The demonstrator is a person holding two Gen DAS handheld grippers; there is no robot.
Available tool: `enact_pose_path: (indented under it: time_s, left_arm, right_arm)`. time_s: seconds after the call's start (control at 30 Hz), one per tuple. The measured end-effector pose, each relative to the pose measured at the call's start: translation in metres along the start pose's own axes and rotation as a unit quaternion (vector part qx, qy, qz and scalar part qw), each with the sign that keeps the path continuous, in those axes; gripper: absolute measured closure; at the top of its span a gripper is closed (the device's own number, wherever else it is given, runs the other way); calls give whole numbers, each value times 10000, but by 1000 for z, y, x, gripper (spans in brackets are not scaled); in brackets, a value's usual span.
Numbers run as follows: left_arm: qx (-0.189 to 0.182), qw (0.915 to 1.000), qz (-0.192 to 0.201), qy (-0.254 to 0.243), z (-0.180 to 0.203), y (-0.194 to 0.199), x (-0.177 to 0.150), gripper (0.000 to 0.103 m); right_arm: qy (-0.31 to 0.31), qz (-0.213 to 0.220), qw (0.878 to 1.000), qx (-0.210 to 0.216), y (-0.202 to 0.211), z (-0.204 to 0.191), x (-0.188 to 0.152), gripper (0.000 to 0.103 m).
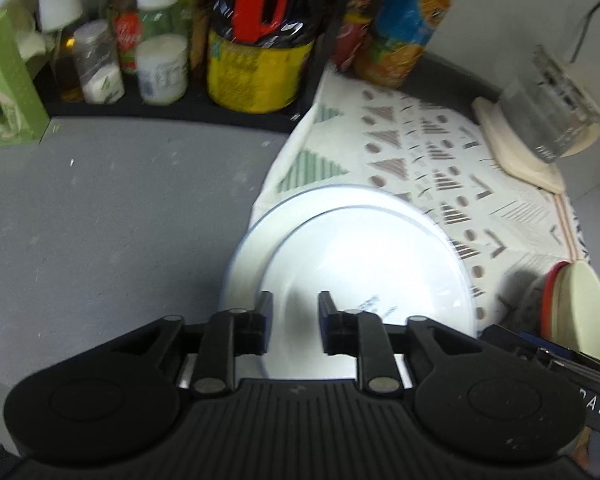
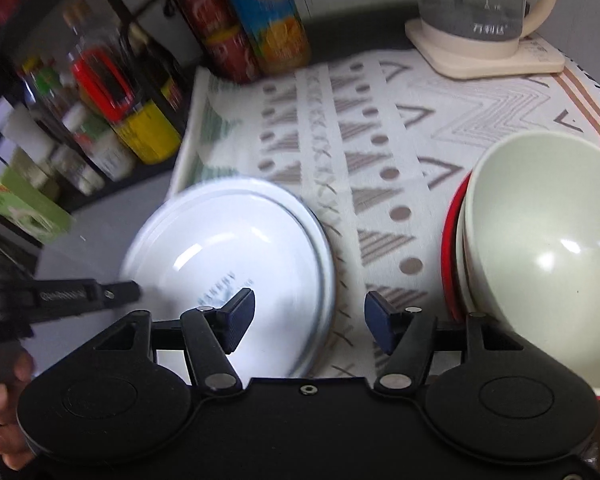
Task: Organize plates and bowls
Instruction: 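Move the right gripper to the red bowl holding the green bowls, then grasp the rims of the nested red and green bowls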
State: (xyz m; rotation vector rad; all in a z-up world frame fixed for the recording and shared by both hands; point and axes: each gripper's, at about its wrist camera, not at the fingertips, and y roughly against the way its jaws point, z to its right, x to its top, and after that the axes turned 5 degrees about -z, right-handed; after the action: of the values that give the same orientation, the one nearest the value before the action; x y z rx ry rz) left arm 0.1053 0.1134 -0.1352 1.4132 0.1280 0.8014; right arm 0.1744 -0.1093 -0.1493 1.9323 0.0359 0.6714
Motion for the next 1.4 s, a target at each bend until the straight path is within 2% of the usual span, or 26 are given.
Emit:
enact_pose_path:
  time_s: [0.17, 0.27, 0.33, 0.37, 0.47, 0.63, 0.77, 1.03, 1.13, 1.27, 1.4]
  left_arm:
    - [-10, 9997, 200, -136, 16, 17, 3, 38]
    - [-82, 9994, 293, -142, 22, 26, 4, 21]
    - [-60, 9991, 376, -207, 28, 31, 4, 14]
    - [-35, 9988, 424, -261, 31, 34, 4, 10]
    - [-46, 9982, 466, -362, 41, 40, 4, 7]
    - [-112, 9971, 533, -539, 60, 45, 4, 5]
    - [-206, 9959, 608, -637, 75, 47, 3, 1]
    - [-555, 9905, 743, -1014, 114, 49, -1, 1]
    - [-763, 9887, 701, -1080, 126, 48, -2, 1]
    - [-846, 9866, 642, -1237, 139, 43, -2, 1]
    - [-1002, 9843, 520, -1360, 150, 35, -2, 1]
  right_arm:
    - [41, 285, 9994, 186, 21, -4, 7, 33]
    - [37, 504, 9985, 230, 34, -4, 11, 26]
    - [-6, 618, 9978, 228, 41, -1, 12, 25]
    - [-46, 665, 9975, 220, 44, 2, 13, 20]
    - [-194, 832, 9962, 185, 52, 14, 13, 7]
    - [-417, 1027, 9938, 71, 66, 33, 9, 0]
    - [-601, 1170, 9913, -99, 77, 50, 5, 0]
    - [-955, 1546, 9824, -424, 97, 86, -8, 0]
    - [-1042, 1684, 9788, -515, 103, 97, -13, 0]
    - [-1165, 1696, 9768, -593, 107, 110, -17, 0]
    - [-1236, 1716, 9734, -880, 108, 118, -23, 0]
